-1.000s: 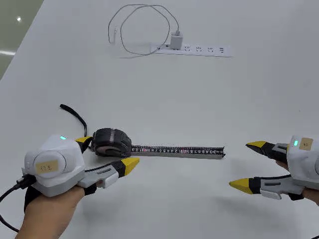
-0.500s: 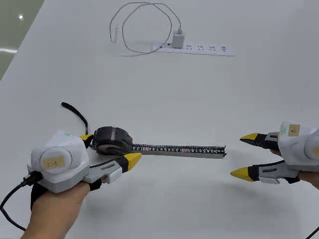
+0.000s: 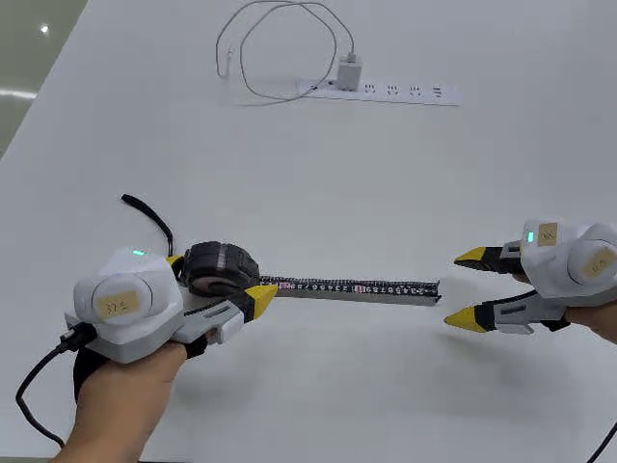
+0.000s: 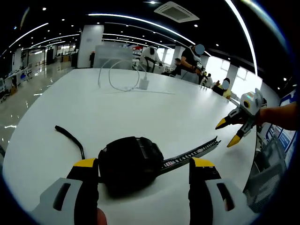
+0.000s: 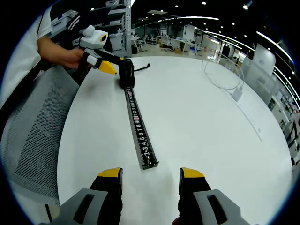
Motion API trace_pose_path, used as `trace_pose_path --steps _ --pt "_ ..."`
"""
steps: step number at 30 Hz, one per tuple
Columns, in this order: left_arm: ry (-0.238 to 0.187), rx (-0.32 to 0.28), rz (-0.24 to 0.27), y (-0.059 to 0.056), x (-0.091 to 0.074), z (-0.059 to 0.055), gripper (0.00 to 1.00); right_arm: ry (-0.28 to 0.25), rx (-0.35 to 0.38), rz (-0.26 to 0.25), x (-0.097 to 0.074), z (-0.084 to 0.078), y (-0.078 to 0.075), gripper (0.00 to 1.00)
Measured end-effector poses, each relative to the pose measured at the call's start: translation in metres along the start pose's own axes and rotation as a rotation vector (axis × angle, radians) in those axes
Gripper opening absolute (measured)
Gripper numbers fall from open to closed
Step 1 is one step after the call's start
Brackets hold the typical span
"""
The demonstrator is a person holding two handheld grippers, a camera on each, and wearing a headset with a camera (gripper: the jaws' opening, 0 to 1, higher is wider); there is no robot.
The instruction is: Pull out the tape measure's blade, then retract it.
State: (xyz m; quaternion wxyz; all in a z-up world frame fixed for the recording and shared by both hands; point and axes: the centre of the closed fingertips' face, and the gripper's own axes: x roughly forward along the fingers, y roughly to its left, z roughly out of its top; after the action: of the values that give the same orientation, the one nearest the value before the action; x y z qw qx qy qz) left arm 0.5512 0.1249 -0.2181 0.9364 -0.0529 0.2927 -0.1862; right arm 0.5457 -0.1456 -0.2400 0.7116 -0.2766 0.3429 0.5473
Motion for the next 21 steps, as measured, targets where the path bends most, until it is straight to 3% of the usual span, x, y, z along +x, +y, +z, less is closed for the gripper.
trace_pose_path --steps 21 --pt "0.014 -0.048 0.06 0.007 0.007 -0.001 0.69 0.058 -0.06 0.083 0.017 -0.004 -0.002 0.31"
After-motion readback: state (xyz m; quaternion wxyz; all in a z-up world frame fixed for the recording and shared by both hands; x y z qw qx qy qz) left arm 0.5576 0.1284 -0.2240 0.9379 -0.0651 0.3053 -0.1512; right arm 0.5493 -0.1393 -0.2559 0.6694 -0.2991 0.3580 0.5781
